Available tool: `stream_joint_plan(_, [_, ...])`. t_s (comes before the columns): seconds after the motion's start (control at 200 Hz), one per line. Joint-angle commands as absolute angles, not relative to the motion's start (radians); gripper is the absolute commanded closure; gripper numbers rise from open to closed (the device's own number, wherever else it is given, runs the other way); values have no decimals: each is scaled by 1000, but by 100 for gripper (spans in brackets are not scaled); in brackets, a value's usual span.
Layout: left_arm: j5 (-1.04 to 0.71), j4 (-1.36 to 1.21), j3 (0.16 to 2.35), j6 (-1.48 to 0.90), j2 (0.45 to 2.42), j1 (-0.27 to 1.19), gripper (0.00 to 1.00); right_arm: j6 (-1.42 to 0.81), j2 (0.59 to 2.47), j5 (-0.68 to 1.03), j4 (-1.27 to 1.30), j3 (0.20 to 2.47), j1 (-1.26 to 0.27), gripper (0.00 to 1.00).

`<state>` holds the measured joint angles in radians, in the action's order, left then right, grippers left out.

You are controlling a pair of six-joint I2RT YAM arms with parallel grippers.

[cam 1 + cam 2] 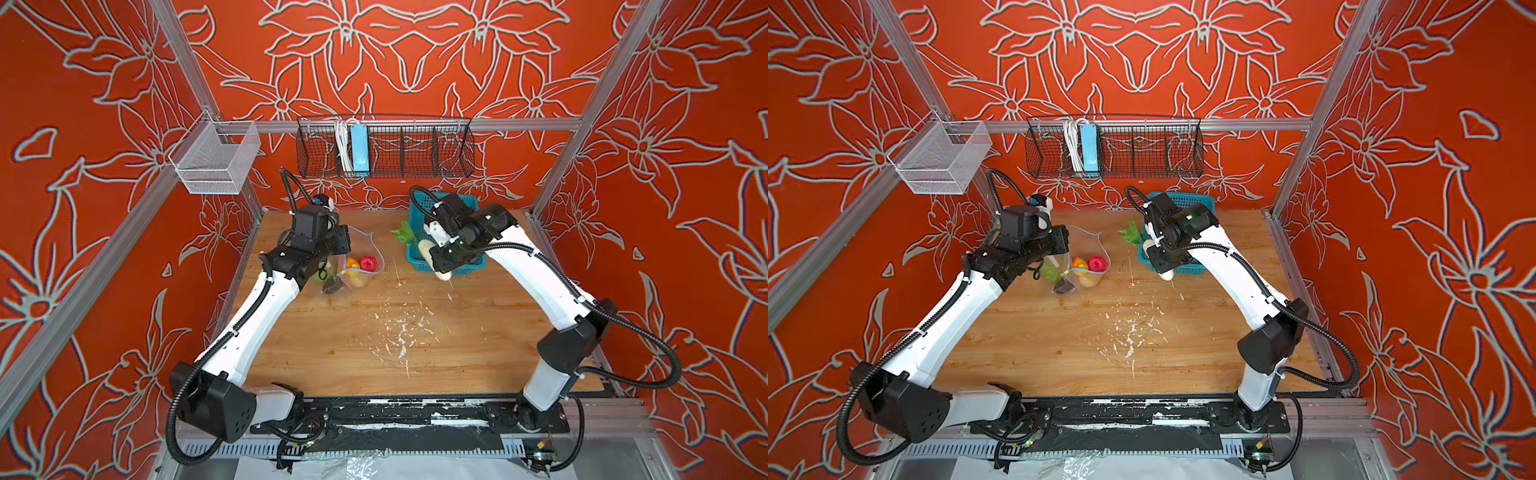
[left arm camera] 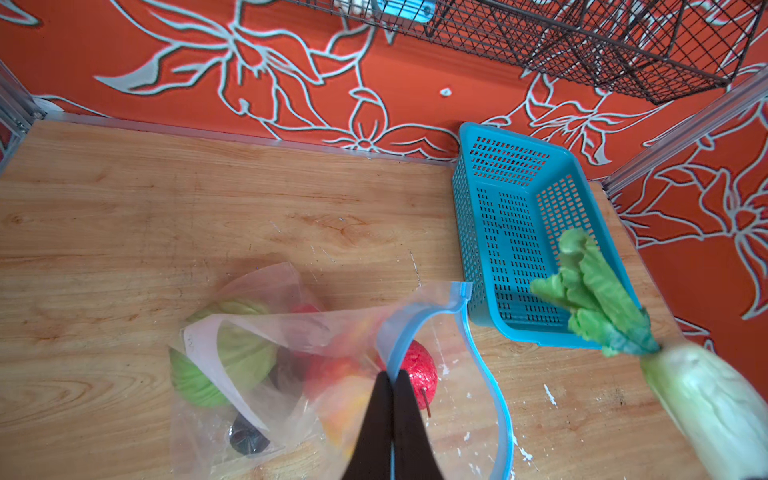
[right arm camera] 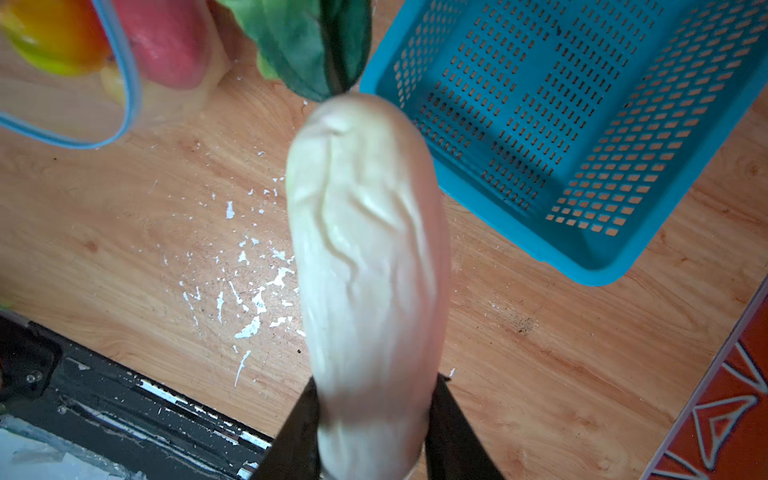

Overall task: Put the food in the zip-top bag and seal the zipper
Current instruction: 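Carry the radish with the right gripper over the bag held by the left gripper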

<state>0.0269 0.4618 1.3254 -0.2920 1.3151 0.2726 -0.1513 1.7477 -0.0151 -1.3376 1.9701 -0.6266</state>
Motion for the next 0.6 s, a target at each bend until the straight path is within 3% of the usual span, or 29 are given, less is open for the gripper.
stream_joint_plan(0.0, [36, 443, 1318, -283, 1310, 289, 100, -181, 1715, -32, -1390, 1997, -659, 98])
stream_joint_plan(0.596, [28, 436, 1319, -256, 1325, 339, 100, -264, 1684, -7, -1372, 1943, -798, 99])
